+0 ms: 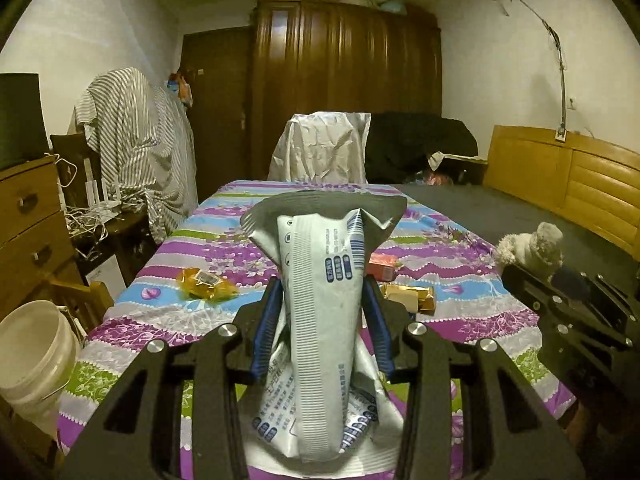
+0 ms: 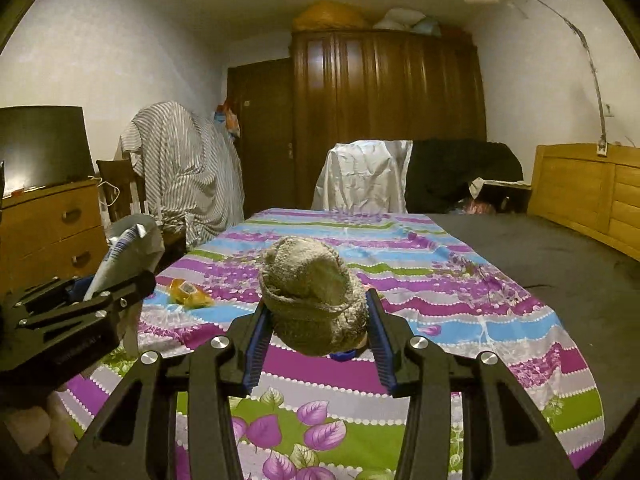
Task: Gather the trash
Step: 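Lift and carry the pouch and knitted ball with both grippers over the basin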
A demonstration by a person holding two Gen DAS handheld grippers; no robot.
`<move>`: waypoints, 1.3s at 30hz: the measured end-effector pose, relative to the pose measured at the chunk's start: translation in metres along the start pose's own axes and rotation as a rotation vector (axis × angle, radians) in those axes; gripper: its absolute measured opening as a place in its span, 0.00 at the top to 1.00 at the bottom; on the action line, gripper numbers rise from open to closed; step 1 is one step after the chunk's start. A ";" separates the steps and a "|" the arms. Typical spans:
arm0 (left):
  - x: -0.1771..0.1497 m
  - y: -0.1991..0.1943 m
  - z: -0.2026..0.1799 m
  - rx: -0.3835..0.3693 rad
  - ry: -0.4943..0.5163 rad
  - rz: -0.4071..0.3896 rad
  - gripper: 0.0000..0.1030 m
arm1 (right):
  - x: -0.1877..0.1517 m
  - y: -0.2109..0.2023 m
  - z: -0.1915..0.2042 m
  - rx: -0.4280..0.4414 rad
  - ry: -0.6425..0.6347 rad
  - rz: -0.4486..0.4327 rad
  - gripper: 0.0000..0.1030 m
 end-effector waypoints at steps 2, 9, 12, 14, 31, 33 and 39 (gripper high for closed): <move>0.001 -0.002 0.000 0.002 0.001 -0.003 0.61 | 0.000 -0.003 0.002 0.002 -0.001 0.000 0.55; 0.003 -0.010 0.005 0.011 -0.002 -0.009 0.61 | 0.002 -0.007 0.010 0.015 -0.014 0.002 0.55; 0.005 -0.013 0.011 0.023 -0.005 -0.009 0.61 | 0.004 -0.004 0.013 0.031 -0.021 0.008 0.55; 0.007 -0.014 0.015 0.036 -0.008 -0.010 0.61 | 0.007 -0.001 0.018 0.046 -0.026 0.011 0.55; 0.014 -0.032 0.110 0.183 -0.111 0.000 0.61 | 0.044 0.037 0.124 0.227 -0.106 0.031 0.55; 0.014 -0.036 0.126 0.207 -0.125 0.000 0.61 | 0.048 0.041 0.140 0.247 -0.114 0.032 0.55; 0.012 -0.050 0.179 0.297 -0.167 0.000 0.61 | 0.064 0.055 0.199 0.326 -0.138 0.034 0.55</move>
Point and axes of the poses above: each gripper's, at about its wrist camera, not at the fingertips, and y roughly the way its jaws point, z to its left, x to its top, the point moved 6 cm from there along y, roughly the way its jaws point
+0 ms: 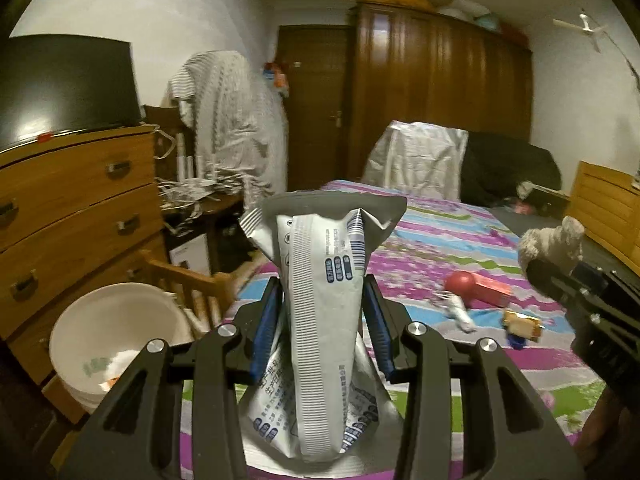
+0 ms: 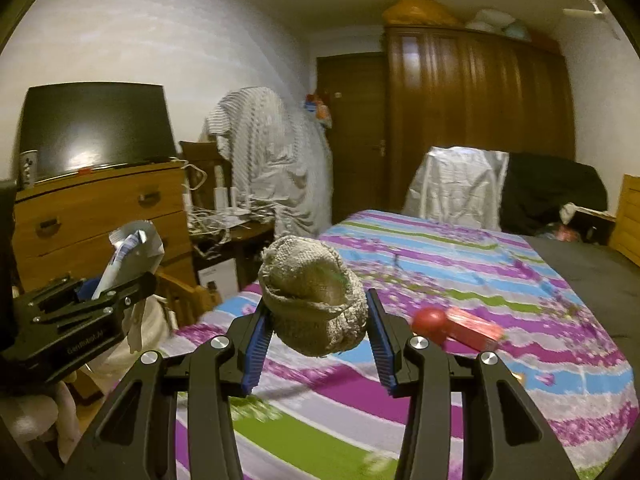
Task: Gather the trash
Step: 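Lift and carry the pouch and knitted ball with both grippers over the basin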
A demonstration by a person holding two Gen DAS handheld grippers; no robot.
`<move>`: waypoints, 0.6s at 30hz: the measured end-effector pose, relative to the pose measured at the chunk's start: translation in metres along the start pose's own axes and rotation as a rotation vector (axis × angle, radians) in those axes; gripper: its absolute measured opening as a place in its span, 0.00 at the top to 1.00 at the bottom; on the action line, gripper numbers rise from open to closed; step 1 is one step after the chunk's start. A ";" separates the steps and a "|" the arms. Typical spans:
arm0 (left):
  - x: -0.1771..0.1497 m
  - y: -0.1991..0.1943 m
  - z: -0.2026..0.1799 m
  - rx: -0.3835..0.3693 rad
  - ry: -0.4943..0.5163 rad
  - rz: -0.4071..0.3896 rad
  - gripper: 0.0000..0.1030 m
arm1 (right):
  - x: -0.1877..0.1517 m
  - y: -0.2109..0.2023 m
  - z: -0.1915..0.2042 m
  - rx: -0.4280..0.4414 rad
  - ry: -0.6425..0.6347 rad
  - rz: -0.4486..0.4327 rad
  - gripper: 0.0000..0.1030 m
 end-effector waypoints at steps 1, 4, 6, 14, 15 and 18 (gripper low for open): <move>0.002 0.000 0.006 0.011 -0.006 0.000 0.61 | 0.004 0.007 0.012 0.021 -0.007 0.002 0.55; 0.009 -0.001 0.039 0.062 -0.034 -0.004 0.61 | 0.015 0.022 0.039 0.064 -0.022 0.009 0.55; 0.013 -0.002 0.060 0.095 -0.054 -0.006 0.61 | 0.021 0.030 0.056 0.095 -0.034 0.016 0.55; 0.024 -0.006 0.139 0.212 -0.117 0.001 0.61 | 0.051 0.079 0.144 0.245 -0.079 0.070 0.55; 0.024 -0.006 0.149 0.227 -0.125 0.009 0.61 | 0.054 0.086 0.156 0.268 -0.084 0.083 0.55; 0.024 -0.003 0.178 0.261 -0.148 0.030 0.61 | 0.061 0.106 0.194 0.323 -0.112 0.118 0.55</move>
Point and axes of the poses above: each gripper's, at about its wrist camera, not at the fingertips, and y roughly the way its jaws point, z to its left, x to its top, the point moved 6 cm from there along y, roughly the way its jaws point
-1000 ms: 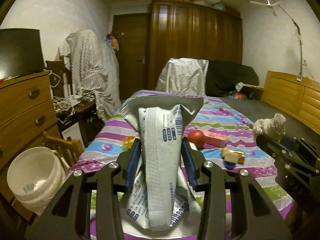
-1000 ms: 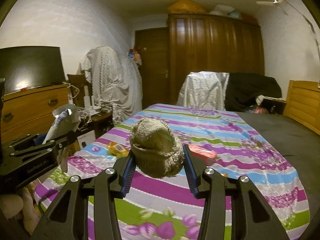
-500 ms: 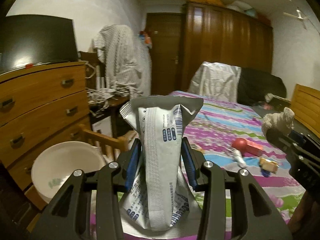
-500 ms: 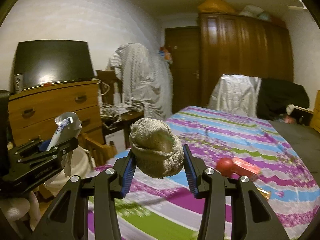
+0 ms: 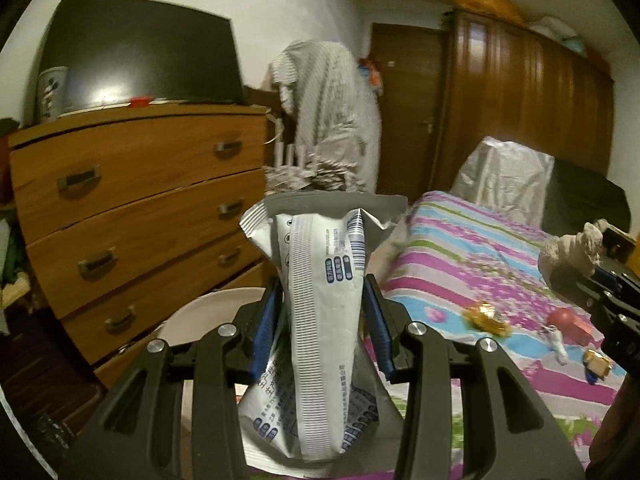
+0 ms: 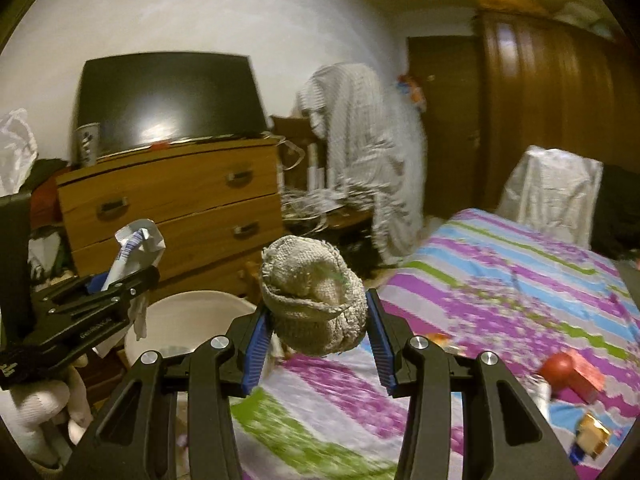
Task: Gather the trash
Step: 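Lift and carry the pouch and knitted ball with both grippers over the basin, then open both grippers to drop the pouch and knitted ball into the basin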
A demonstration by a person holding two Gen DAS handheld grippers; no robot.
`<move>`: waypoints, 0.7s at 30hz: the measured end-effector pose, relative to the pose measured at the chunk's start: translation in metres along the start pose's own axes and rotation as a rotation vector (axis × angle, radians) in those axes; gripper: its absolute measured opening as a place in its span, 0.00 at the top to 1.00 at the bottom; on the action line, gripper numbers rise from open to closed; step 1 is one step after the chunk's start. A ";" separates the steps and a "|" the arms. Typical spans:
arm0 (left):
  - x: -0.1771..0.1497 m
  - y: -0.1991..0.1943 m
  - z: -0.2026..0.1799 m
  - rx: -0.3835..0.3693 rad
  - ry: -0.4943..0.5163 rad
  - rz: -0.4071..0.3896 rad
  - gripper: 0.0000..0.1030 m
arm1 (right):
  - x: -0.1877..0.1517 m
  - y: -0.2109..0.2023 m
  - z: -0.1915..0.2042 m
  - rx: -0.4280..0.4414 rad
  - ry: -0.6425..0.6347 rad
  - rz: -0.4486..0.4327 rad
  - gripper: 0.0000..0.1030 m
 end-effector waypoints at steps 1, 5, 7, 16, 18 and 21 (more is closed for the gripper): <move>0.002 0.004 0.009 0.014 -0.004 0.006 0.61 | 0.005 0.010 0.008 0.014 -0.005 0.010 0.55; 0.004 0.015 0.043 0.053 -0.019 0.042 0.61 | 0.020 0.056 0.046 0.091 -0.035 0.071 0.55; 0.004 0.022 0.057 0.066 -0.024 0.067 0.61 | 0.022 0.074 0.061 0.124 -0.057 0.105 0.55; -0.012 0.064 0.095 0.088 -0.038 0.199 0.61 | 0.018 0.166 0.113 0.232 -0.111 0.324 0.55; -0.018 0.075 0.099 0.084 -0.044 0.235 0.61 | 0.011 0.186 0.119 0.253 -0.117 0.390 0.55; -0.026 0.089 0.106 0.082 -0.048 0.277 0.61 | 0.003 0.212 0.126 0.267 -0.123 0.452 0.55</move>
Point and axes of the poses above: each gripper's, at about its wrist camera, not at the fingertips, and y roughly the way its jaws point, z to its left, x to its top, the point moved 6 cm from there along y, roughly the way its jaws point
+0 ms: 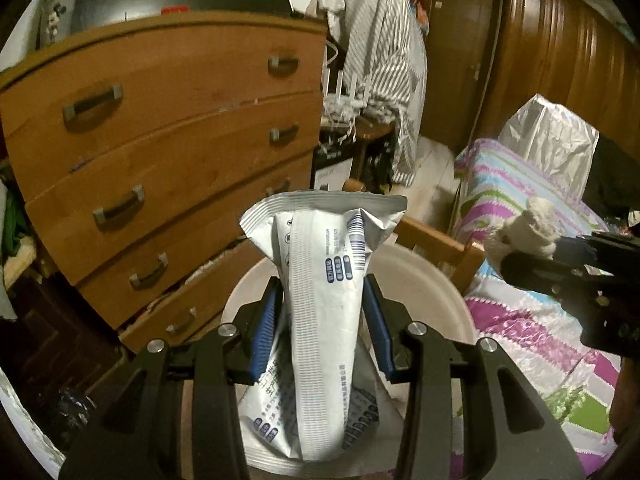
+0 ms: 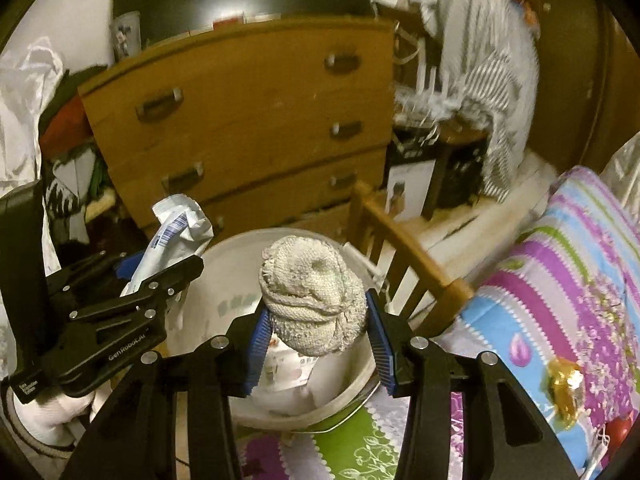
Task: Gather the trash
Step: 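Open both grippers to drop the pouch and knitted ball into the basin, then move both grippers back from the basin to the remaining items on the bed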
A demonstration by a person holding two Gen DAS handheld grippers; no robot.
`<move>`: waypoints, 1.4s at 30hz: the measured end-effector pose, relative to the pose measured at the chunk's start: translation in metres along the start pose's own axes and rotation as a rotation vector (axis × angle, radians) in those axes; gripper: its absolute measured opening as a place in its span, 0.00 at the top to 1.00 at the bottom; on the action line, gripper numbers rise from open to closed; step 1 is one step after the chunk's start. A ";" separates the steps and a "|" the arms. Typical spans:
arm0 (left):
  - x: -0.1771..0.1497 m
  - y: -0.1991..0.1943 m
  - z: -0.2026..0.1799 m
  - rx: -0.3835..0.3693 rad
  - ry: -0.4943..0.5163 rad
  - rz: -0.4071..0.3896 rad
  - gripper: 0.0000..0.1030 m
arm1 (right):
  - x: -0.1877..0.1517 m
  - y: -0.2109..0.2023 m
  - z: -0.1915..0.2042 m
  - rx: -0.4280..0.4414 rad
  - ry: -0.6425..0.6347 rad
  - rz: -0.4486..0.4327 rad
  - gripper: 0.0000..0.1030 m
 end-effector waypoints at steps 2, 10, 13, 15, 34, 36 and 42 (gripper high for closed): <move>-0.003 0.010 0.004 0.004 0.000 0.024 0.61 | 0.003 0.019 0.002 0.018 0.005 0.045 0.55; -0.007 0.040 0.019 0.002 -0.015 0.078 0.61 | -0.001 0.059 -0.001 0.047 0.018 0.120 0.55; -0.006 0.043 0.020 -0.006 -0.017 0.081 0.61 | -0.006 0.062 -0.005 0.050 0.019 0.127 0.55; -0.005 0.045 0.020 -0.009 -0.018 0.080 0.61 | -0.007 0.065 -0.006 0.051 0.021 0.128 0.55; -0.002 0.047 0.020 -0.009 -0.013 0.075 0.59 | -0.008 0.072 -0.010 0.056 0.023 0.125 0.53; -0.001 0.048 0.022 0.000 -0.018 0.074 0.48 | -0.008 0.071 -0.013 0.066 0.036 0.119 0.48; 0.000 0.048 0.031 0.025 -0.043 0.072 0.44 | -0.011 0.065 -0.024 0.073 0.066 0.088 0.44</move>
Point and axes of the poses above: each gripper's, at about its wrist camera, not at the fingertips, and y roughly the way its jaws point, z to its left, x to its top, the point moved 6 cm from there along y, roughly the way its jaws point
